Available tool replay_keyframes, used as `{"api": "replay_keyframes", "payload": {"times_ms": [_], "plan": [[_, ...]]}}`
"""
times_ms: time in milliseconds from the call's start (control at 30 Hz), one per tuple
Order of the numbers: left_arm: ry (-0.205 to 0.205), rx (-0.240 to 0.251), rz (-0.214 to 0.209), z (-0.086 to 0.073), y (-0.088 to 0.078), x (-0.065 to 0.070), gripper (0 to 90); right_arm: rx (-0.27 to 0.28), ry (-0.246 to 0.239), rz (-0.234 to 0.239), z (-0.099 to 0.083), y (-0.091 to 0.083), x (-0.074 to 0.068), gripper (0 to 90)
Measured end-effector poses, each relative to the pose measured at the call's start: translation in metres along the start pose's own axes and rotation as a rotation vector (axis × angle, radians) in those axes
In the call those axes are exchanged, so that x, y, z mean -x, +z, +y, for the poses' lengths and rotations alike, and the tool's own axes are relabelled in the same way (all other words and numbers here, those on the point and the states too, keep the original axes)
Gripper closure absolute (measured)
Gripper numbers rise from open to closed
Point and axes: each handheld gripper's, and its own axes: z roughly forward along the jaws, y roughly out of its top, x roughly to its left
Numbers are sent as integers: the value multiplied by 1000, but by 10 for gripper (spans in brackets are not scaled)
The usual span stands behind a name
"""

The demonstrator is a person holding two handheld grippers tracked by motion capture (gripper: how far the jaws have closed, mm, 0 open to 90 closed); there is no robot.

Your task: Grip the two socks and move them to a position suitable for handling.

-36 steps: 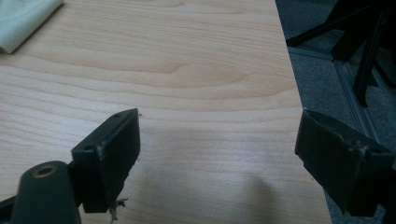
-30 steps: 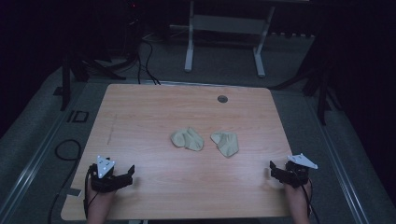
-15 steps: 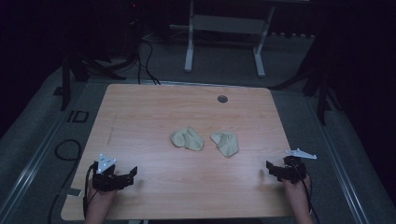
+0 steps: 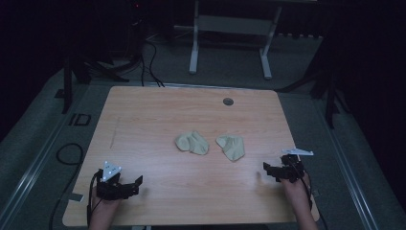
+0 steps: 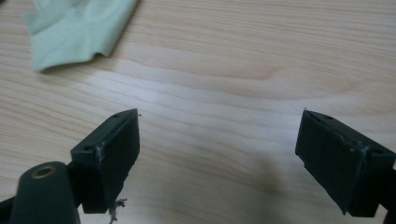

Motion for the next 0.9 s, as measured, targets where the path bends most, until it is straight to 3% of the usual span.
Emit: {"api": "replay_keyframes", "payload": {"times_ms": [133,367,567,900], "plan": [[37,-15,4,1,2,5,16,-18,-37,25,4,5,-8,140],[35,-24,-2,0,4,5,16,-34,-75,60,19,15,-28,134],[25,-26,1,0,3,6,16,-20,-78,111,33,19,-39,133],[45,-26,1,0,4,9,16,-30,-84,128,62,34,-55,140]]}}
